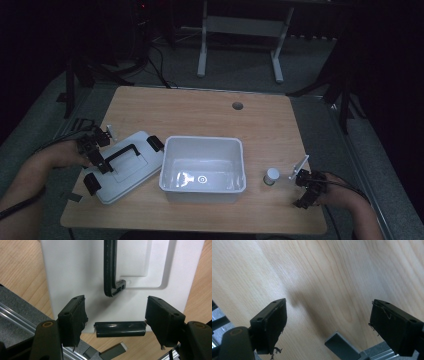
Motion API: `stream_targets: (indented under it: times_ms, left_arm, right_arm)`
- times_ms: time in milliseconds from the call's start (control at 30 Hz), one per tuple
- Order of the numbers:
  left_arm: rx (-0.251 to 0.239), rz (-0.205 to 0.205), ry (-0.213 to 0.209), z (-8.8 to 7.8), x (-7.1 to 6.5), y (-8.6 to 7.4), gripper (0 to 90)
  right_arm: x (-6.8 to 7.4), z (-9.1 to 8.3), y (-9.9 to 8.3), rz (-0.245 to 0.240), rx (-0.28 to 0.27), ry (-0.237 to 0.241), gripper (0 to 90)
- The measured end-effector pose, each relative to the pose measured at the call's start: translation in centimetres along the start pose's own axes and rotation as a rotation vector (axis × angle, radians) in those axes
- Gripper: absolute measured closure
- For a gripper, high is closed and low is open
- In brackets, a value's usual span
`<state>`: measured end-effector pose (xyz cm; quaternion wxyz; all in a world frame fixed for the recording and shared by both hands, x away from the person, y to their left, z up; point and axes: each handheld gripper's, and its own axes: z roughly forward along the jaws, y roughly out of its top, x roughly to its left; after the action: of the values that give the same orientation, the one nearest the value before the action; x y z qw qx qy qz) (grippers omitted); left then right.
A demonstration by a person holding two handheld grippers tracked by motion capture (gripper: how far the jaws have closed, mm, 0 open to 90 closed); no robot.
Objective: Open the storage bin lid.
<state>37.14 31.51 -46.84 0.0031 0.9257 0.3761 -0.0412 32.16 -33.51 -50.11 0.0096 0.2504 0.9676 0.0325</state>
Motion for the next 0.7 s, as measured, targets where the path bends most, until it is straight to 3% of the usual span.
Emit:
stream_targets:
  times_ms: [67, 233, 433, 700]
  left_arm:
    - [0.004, -0.001, 0.0, 0.1, 0.0, 0.0, 32.2]
    - [0.006, 0.001, -0.001, 0.0, -0.1, 0.2, 32.2]
    - [0.008, 0.003, -0.004, -0.1, -0.1, 0.2, 32.2]
    - [0.025, 0.012, -0.001, 0.1, -0.2, 0.2, 32.3]
  right_arm:
    - [0.0, -0.1, 0.4, -0.039, 0.002, 0.005, 13.4]
    - [0.1, -0.3, 1.3, -0.159, 0.005, -0.038, 14.2]
    - [-0.5, -1.0, 2.6, -0.207, 0.015, -0.044, 17.8]
    - [-1.1, -1.6, 4.3, -0.215, 0.002, -0.024, 18.6]
